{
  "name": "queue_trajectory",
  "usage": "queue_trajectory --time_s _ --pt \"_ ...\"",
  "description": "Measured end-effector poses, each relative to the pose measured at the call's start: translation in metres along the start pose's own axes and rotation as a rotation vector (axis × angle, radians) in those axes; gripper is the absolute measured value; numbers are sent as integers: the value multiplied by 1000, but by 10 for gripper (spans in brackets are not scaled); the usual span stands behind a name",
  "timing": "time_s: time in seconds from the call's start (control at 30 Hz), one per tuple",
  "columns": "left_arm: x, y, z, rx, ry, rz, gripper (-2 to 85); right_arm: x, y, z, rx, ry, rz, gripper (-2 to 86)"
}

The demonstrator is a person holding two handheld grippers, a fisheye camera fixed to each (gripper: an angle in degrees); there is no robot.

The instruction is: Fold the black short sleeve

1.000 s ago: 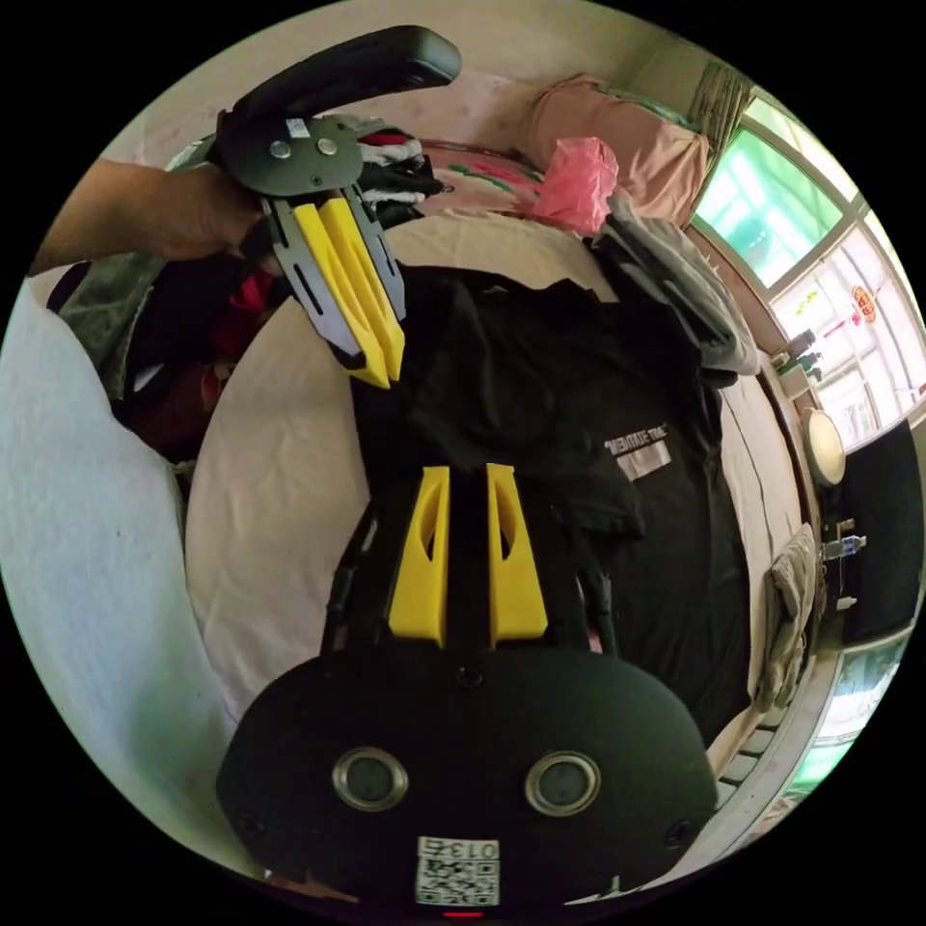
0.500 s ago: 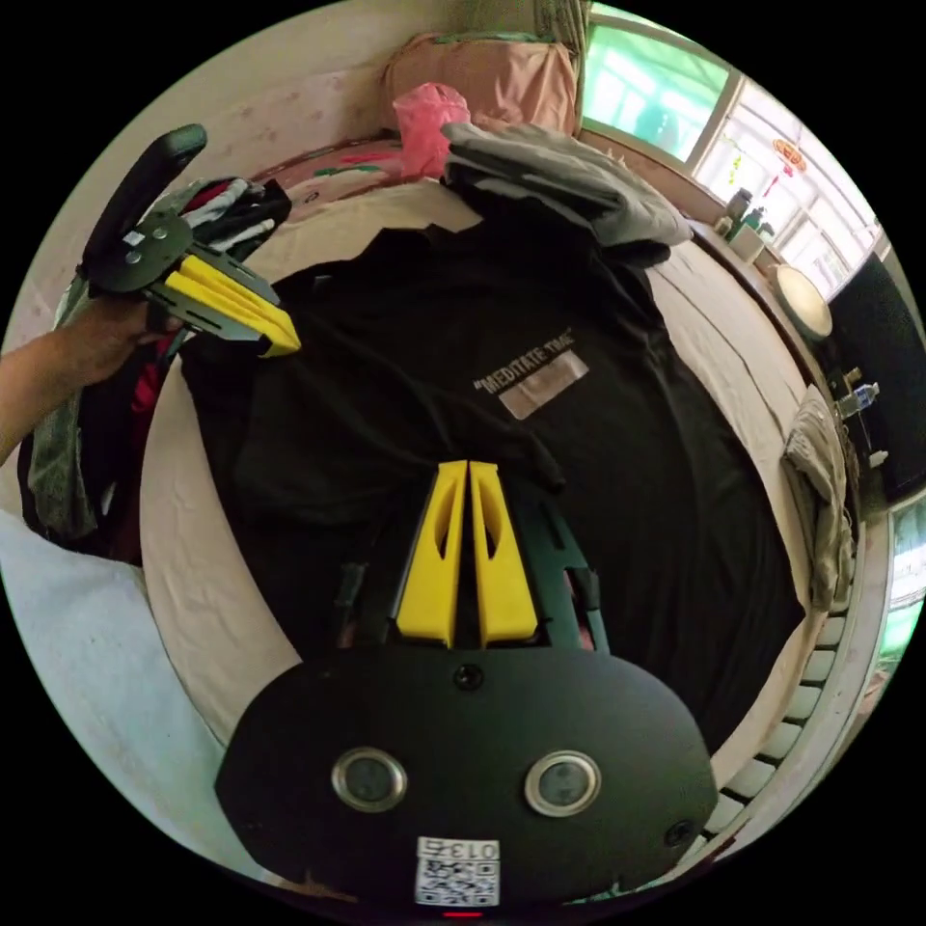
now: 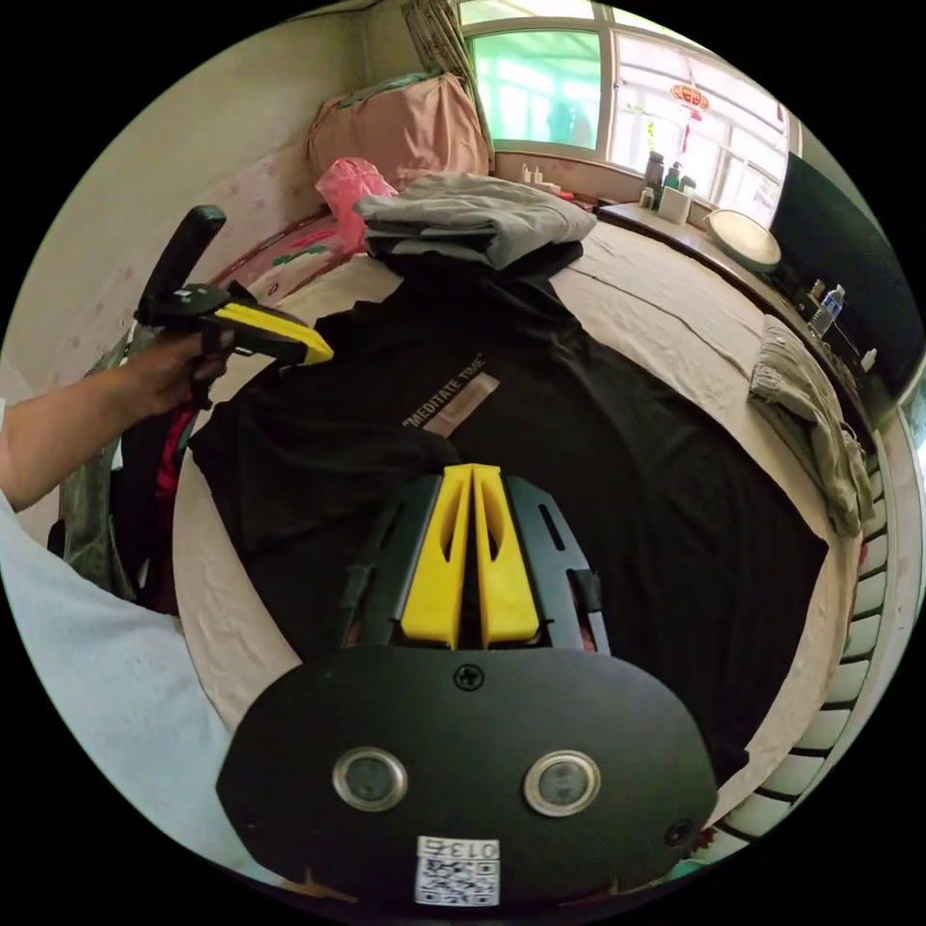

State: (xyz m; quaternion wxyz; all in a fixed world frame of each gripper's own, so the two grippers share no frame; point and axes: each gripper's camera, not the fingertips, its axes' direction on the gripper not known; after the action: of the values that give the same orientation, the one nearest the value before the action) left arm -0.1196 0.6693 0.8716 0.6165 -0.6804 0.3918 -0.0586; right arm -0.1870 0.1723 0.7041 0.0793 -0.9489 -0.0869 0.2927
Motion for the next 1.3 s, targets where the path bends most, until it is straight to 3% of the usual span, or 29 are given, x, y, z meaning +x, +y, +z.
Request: queue_trajectory --time_s 0.17,0.3,0.4,0.57,0.8,0.83,0.87,1.0,1.17,1.3 --pt "-53 -8 -12 2 -65 -80 -3 2 -10 28 -126 54 -71 1" --pt "-90 1 -18 -91 -152 -144 -3 26 -8 20 -144 66 5 1" --pt "-105 22 -38 -37 -128 -221 -3 35 -3 -3 -60 60 31 0" --pt "-56 61 -59 67 -49 -112 -2 23 -17 -15 -3 -7 -33 1" --pt "2 93 -20 -95 -74 -44 -3 -33 -73 21 -13 -123 -260 0" --pt "3 100 -22 -35 -89 -41 -3 -35 -75 28 -45 -123 -268 0" --pt "-1 105 -24 -23 -98 -73 -3 -36 -79 41 -118 -97 -266 0" --pt "-11 110 -44 -38 -118 -157 -3 -7 -77 12 -20 -82 -157 1" --pt "33 85 -61 61 -43 8 -3 34 -36 -32 3 -43 -48 2" --pt "83 64 -35 18 -53 174 -3 32 -11 -40 6 -80 -43 2"
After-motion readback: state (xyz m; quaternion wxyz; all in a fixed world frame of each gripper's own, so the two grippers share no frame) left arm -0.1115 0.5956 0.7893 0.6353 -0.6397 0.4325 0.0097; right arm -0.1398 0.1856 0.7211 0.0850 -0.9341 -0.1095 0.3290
